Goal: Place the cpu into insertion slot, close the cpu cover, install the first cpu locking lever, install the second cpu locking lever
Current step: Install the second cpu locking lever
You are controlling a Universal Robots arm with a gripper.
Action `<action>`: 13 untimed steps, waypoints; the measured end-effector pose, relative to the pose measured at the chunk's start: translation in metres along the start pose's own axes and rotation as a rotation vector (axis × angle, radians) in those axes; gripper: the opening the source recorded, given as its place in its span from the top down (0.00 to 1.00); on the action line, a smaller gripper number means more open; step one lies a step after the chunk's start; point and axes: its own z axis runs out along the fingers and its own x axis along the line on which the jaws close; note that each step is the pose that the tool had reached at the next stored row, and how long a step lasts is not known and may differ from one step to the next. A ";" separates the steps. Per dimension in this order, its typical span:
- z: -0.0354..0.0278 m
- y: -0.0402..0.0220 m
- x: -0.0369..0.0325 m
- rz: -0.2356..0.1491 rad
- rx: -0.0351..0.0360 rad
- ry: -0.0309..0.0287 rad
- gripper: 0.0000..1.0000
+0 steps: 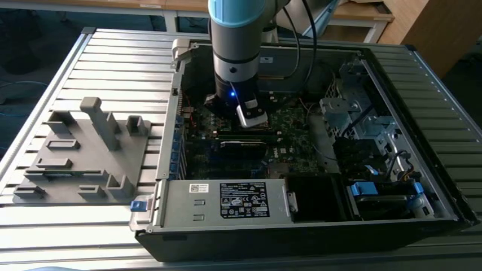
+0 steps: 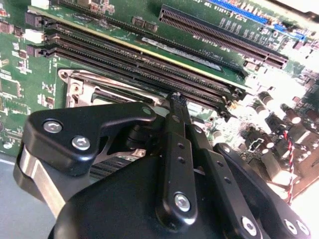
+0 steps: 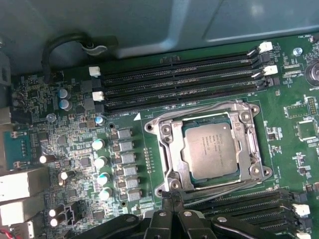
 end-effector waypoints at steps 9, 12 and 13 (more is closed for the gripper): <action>-0.0002 -0.0023 -0.0004 0.003 -0.0480 0.0086 0.90; -0.0003 -0.0040 -0.0007 0.003 -0.0496 0.0090 0.90; -0.0003 -0.0047 -0.0008 0.003 -0.0495 0.0090 0.90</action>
